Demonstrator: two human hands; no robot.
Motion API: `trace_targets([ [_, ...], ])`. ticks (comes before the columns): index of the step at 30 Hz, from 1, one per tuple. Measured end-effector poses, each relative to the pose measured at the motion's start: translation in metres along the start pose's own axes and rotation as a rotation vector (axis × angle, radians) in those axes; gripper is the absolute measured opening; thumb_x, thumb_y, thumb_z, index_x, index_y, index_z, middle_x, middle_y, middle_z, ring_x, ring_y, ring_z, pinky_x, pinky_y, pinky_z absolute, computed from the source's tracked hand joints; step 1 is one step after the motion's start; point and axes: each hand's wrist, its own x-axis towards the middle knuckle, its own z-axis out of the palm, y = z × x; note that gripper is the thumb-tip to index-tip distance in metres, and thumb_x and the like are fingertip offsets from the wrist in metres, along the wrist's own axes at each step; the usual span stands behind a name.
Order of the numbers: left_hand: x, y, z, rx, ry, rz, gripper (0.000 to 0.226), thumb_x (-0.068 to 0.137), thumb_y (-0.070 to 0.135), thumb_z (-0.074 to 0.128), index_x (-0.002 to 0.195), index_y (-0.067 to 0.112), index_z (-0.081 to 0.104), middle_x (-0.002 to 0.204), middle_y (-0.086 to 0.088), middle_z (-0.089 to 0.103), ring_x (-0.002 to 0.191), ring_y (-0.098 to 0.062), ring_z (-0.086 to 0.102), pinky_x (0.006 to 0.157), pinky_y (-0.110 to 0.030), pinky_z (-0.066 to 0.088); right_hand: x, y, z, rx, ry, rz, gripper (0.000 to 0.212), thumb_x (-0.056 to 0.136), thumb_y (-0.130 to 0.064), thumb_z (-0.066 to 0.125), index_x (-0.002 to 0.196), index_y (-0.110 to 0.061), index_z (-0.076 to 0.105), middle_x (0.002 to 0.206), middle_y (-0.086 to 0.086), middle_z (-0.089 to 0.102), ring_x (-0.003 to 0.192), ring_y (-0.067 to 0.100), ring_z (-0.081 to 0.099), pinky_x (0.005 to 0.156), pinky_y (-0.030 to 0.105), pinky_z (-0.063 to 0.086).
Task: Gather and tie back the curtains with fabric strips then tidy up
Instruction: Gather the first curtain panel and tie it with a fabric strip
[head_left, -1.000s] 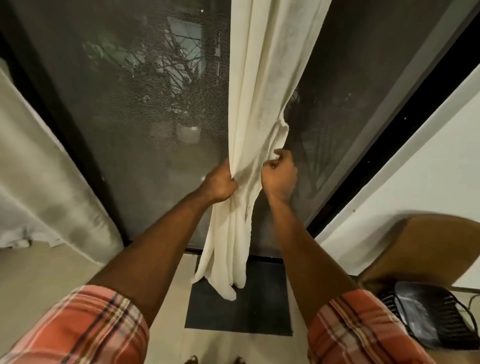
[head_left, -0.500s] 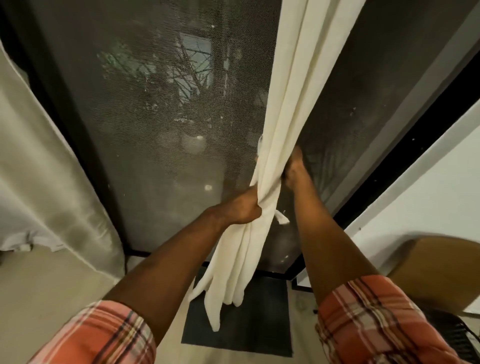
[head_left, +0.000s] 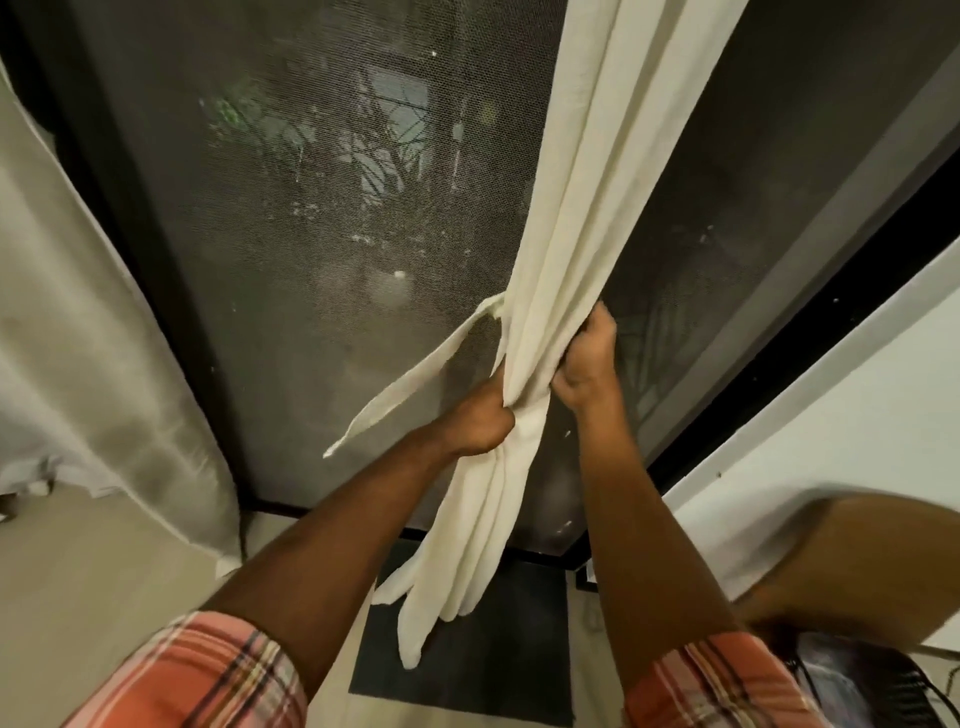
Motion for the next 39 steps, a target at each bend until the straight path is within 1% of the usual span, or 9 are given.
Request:
trace_targets([
  [5, 0.008, -0.005, -0.006, -0.132, 0.05, -0.007, 0.072, 0.084, -0.014, 0.041, 0.149, 0.009, 0.022, 0.15, -0.011, 0.033, 0.141, -0.025, 0.027, 0.112, -0.026, 0.021, -0.008, 0.003, -0.009, 0.027, -0.316, 0.082, 0.083, 0.052, -0.068, 0.079, 0.112, -0.012, 0.065, 0.105, 0.009, 0.073, 0.103, 0.024, 0.067, 0.089, 0.039, 0.054],
  [11, 0.013, 0.003, -0.016, -0.015, -0.119, 0.005, 0.051, 0.093, 0.002, 0.045, 0.142, 0.001, 0.034, 0.14, -0.011, 0.043, 0.132, -0.025, 0.039, 0.108, -0.032, 0.033, -0.012, 0.018, 0.008, -0.582, -0.171, -0.161, 0.036, 0.067, -0.007, 0.083, 0.099, -0.007, 0.068, 0.092, 0.002, 0.071, 0.083, 0.007, 0.068, 0.071, 0.02, 0.051],
  [15, 0.007, 0.013, -0.047, 0.395, -0.289, -0.039, 0.045, 0.08, 0.018, 0.071, 0.123, 0.019, 0.057, 0.112, -0.003, 0.063, 0.089, -0.019, 0.064, 0.064, -0.029, 0.055, -0.002, 0.013, 0.0, -0.569, -0.008, -0.125, 0.034, 0.073, -0.004, 0.075, 0.106, -0.001, 0.067, 0.099, 0.008, 0.072, 0.09, 0.019, 0.068, 0.072, 0.026, 0.054],
  [18, -0.002, 0.017, -0.06, 0.376, 0.313, 0.133, 0.017, 0.079, 0.026, 0.07, 0.096, 0.026, 0.066, 0.092, 0.001, 0.069, 0.079, -0.018, 0.065, 0.068, -0.029, 0.052, -0.002, 0.002, -0.004, -0.585, -0.035, -0.094, 0.021, 0.075, -0.002, 0.072, 0.092, -0.012, 0.067, 0.089, -0.003, 0.07, 0.084, 0.013, 0.067, 0.07, 0.022, 0.055],
  [21, 0.003, 0.011, -0.059, 0.293, 0.682, 0.232, 0.052, 0.078, 0.039, 0.072, 0.119, 0.017, 0.048, 0.117, -0.004, 0.053, 0.103, -0.025, 0.057, 0.082, -0.039, 0.049, -0.004, -0.004, 0.0, -0.549, -0.052, -0.051, 0.024, 0.081, 0.001, 0.065, 0.094, -0.017, 0.055, 0.085, -0.01, 0.062, 0.081, 0.01, 0.061, 0.073, 0.024, 0.05],
  [25, 0.017, 0.003, -0.054, 0.117, 0.483, 0.151, 0.078, 0.084, 0.039, 0.064, 0.146, 0.023, 0.019, 0.139, -0.011, 0.047, 0.124, -0.029, 0.05, 0.098, -0.049, 0.046, -0.003, -0.004, 0.007, -0.574, -0.117, 0.013, 0.034, 0.084, 0.0, 0.06, 0.107, -0.022, 0.048, 0.084, -0.015, 0.057, 0.077, 0.002, 0.057, 0.077, 0.026, 0.046],
  [30, 0.01, -0.003, -0.057, 0.164, 0.525, 0.142, 0.043, 0.083, 0.013, 0.053, 0.125, 0.024, 0.05, 0.109, -0.002, 0.068, 0.097, -0.025, 0.065, 0.082, -0.046, 0.054, 0.002, -0.004, 0.009, -0.652, -0.06, -0.001, 0.032, 0.086, -0.007, 0.062, 0.117, -0.012, 0.055, 0.095, -0.005, 0.06, 0.091, 0.015, 0.058, 0.075, 0.025, 0.045],
  [35, -0.014, 0.009, -0.049, -0.105, 0.398, 0.16, 0.043, 0.082, 0.009, 0.057, 0.122, 0.027, 0.056, 0.094, 0.015, 0.064, 0.088, -0.013, 0.065, 0.085, -0.037, 0.053, 0.01, 0.011, 0.006, -0.78, 0.063, -0.223, 0.056, 0.088, -0.021, 0.064, 0.136, -0.005, 0.039, 0.126, 0.01, 0.058, 0.115, 0.024, 0.055, 0.089, 0.027, 0.043],
  [39, -0.022, 0.023, -0.036, -0.172, 0.253, 0.267, 0.049, 0.086, 0.004, 0.055, 0.13, 0.026, 0.055, 0.111, 0.015, 0.065, 0.108, -0.007, 0.06, 0.092, -0.023, 0.045, 0.001, 0.029, 0.007, -0.918, 0.313, -0.564, 0.043, 0.081, -0.022, 0.068, 0.112, -0.001, 0.046, 0.11, 0.015, 0.055, 0.102, 0.031, 0.054, 0.084, 0.041, 0.045],
])
